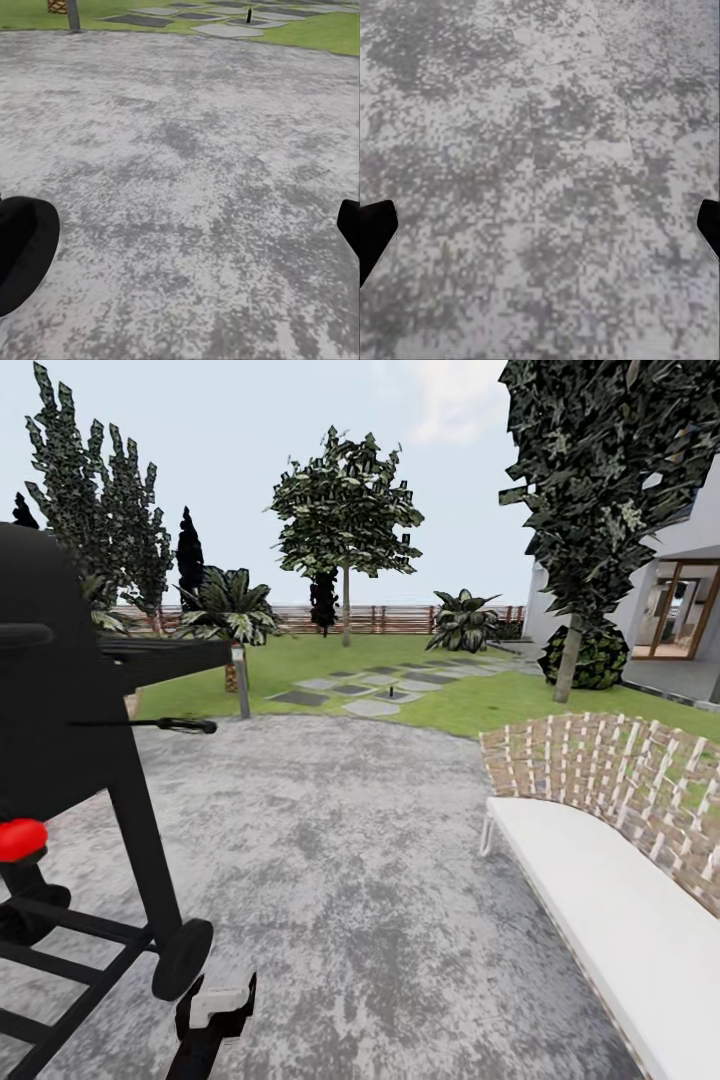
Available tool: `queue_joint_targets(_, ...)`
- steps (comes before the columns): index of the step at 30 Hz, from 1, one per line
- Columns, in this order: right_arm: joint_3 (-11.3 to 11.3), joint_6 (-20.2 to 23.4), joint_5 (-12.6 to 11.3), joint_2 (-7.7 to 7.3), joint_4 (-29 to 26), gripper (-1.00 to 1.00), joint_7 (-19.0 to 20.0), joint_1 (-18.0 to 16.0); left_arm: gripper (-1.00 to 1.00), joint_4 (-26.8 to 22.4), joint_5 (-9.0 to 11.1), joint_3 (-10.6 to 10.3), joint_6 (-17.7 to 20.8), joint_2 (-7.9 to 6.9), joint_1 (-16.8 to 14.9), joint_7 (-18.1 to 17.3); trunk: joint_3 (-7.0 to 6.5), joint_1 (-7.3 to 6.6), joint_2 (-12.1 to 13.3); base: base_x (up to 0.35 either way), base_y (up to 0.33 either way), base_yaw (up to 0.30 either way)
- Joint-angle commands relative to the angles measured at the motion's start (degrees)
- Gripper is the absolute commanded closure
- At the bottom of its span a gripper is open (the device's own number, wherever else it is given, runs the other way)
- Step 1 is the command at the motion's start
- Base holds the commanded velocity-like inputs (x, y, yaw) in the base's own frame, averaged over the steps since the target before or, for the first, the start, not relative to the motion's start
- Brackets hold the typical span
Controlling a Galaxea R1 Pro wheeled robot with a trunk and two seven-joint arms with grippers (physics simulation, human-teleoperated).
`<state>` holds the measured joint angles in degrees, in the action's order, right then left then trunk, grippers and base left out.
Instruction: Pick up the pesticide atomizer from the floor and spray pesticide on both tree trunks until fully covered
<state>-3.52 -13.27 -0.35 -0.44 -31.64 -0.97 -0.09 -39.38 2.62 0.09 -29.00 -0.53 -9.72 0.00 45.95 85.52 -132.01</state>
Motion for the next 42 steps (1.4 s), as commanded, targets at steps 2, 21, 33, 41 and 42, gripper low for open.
queue_joint_targets(2,0.00,0.00,0.00,0.00,0.00,-1.00,0.00,0.00,-1.00,0.00,-0.01,0.00,0.00,0.00,-0.03,0.00,0.00,0.00,0.00,0.336,-0.003,0.000)
queue_joint_targets(21,0.00,0.00,0.00,0.00,0.00,-1.00,0.00,0.00,-1.00,0.00,-0.03,0.00,0.00,0.00,0.01,0.00,0.00,0.00,0.00,0.337,0.000,0.000)
queue_joint_targets(33,0.00,0.00,0.00,0.00,0.07,-1.00,0.00,0.00,-1.00,0.00,-0.04,0.00,0.00,0.00,-0.02,0.00,0.00,0.00,0.00,0.336,-0.047,0.000)
queue_joint_targets(41,0.00,0.01,0.00,0.00,0.09,-1.00,0.00,0.00,-1.00,0.00,-0.02,0.00,0.00,0.00,-0.02,0.00,0.00,0.00,0.00,0.336,-0.105,0.000)
queue_joint_targets(42,0.00,0.00,0.00,0.00,0.09,-1.00,0.00,0.00,-1.00,0.00,-0.03,0.00,0.00,0.00,0.00,0.00,0.00,0.00,0.00,0.335,-0.109,0.000)
